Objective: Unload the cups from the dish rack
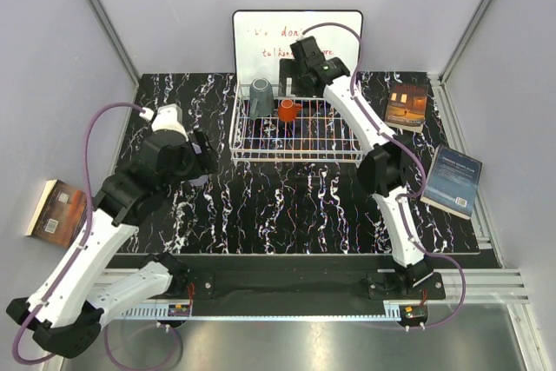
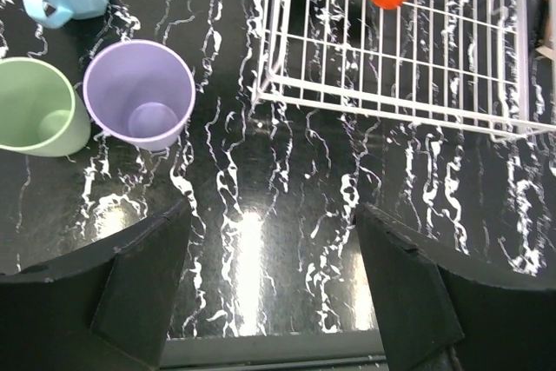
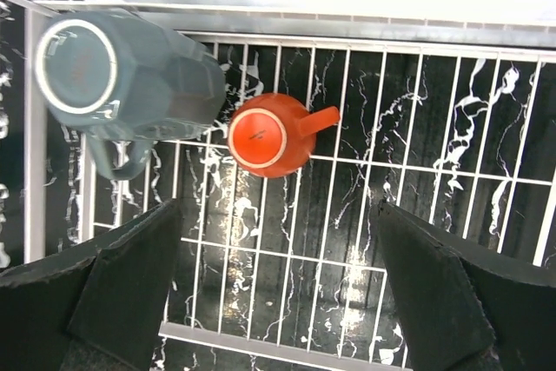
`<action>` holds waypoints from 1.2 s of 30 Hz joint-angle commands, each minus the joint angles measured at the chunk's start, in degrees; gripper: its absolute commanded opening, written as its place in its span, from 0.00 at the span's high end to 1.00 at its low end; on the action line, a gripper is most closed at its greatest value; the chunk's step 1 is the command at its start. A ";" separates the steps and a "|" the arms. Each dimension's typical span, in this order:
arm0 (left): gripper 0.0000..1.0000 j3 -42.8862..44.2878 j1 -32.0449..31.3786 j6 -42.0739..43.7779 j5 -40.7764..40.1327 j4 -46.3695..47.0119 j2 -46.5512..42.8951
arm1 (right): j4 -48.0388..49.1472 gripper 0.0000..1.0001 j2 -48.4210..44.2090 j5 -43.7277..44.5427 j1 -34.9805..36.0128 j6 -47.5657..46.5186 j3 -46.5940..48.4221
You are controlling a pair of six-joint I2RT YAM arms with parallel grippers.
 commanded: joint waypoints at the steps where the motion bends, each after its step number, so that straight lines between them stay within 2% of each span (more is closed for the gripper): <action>1: 0.19 0.17 -0.16 2.78 -4.38 7.70 3.69 | -1.74 0.01 0.75 4.17 0.96 1.35 1.45; 5: 0.19 2.54 -0.16 4.71 -7.19 12.53 9.49 | 1.41 0.00 -0.74 4.17 0.96 0.57 -3.04; 9: 0.19 5.36 -0.17 2.27 -5.98 12.63 13.89 | 1.51 0.00 0.93 3.82 0.61 -0.93 -1.37; 13: 0.19 2.38 -0.17 -0.03 -3.86 14.73 13.37 | 2.38 0.00 1.11 4.34 0.87 -0.84 -2.95; 17: 0.20 0.52 -0.16 1.63 -4.21 16.33 14.42 | 7.39 0.00 0.40 4.70 1.31 -2.34 -7.08; 22: 0.20 1.84 -0.17 2.87 -3.51 15.27 15.92 | 7.93 0.01 3.82 4.87 2.54 -4.01 -4.28; 36: 0.20 -2.11 -0.16 1.20 -3.25 15.44 15.74 | 8.37 0.03 8.75 3.12 2.46 -2.87 -0.85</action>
